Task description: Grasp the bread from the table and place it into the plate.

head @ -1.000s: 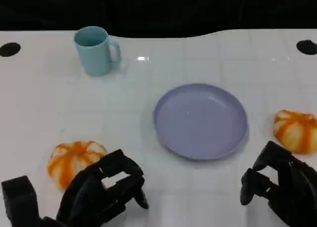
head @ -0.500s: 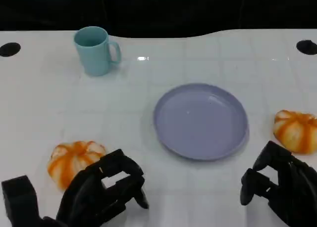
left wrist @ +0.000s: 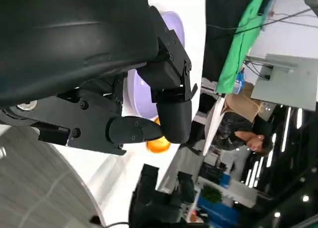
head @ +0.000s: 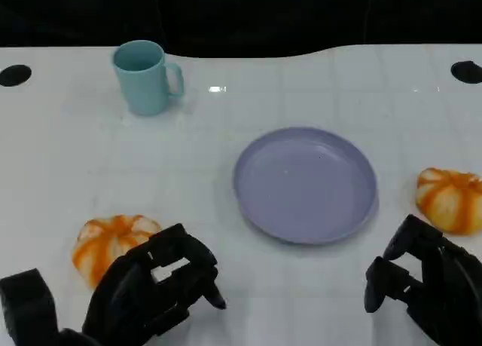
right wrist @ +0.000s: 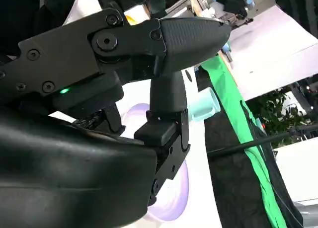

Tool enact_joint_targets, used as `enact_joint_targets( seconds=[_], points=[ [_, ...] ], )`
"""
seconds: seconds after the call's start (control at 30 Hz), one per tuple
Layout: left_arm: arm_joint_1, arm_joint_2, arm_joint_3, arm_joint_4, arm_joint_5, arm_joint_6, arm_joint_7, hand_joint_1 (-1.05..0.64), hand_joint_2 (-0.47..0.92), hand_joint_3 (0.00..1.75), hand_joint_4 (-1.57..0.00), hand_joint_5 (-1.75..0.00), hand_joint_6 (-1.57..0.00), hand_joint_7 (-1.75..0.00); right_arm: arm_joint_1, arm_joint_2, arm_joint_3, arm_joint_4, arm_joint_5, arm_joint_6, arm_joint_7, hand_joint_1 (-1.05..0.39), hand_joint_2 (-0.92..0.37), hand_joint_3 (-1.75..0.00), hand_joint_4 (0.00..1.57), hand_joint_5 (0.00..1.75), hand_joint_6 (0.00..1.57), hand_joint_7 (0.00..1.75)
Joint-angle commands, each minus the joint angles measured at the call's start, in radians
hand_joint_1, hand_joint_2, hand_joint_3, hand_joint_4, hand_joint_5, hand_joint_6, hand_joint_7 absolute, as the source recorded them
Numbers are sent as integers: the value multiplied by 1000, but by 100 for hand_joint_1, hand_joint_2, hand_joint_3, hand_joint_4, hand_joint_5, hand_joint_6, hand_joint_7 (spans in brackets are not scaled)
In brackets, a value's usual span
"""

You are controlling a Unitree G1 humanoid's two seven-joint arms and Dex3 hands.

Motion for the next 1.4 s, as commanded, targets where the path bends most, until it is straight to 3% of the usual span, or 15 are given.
enact_joint_targets(
  seconds=[0.03,0.07,0.17,0.37,0.63,1.17,1.27,1.4],
  points=[
    [-10,48,-3,-40,96,-72,27,-65,92,25,-50,-125,-67,-64,-2,-8,-10,-2,3,-10,1,-59,-92,-31,75,175,62,158],
    [-11,58,-6,-50,118,-84,30,-65,92,24,-50,-112,-65,-47,-2,-8,-11,-2,4,-9,1,-59,-92,-31,75,175,62,158],
    [-8,87,-15,-82,170,-101,43,-67,92,22,-46,-92,-61,-26,-3,-8,-12,-2,7,-5,1,-59,-92,-31,75,175,62,158],
    [-5,173,-30,-173,289,-139,62,-66,92,22,-27,-74,-46,-8,2,-8,-8,-6,0,-15,3,-58,-92,-32,75,175,61,158],
    [-1,329,-65,-331,559,-140,115,-67,92,20,-1,-60,-30,0,4,-13,-7,-14,7,-8,14,-59,-92,-33,75,175,60,160],
    [11,486,-71,-552,1176,-137,311,-76,92,21,0,-11,-14,0,9,-8,-2,-20,-4,-10,5,-59,-92,-34,75,175,62,158],
    [7,493,-82,-586,1282,-99,291,-76,92,20,0,-10,-13,0,10,-8,-2,-25,0,2,-3,-59,-92,-34,75,175,62,158],
    [-16,507,-109,-630,1435,-17,191,-68,92,8,-2,-10,-13,0,8,-6,0,-30,4,15,-13,-60,-92,-31,75,175,63,157]
  ],
)
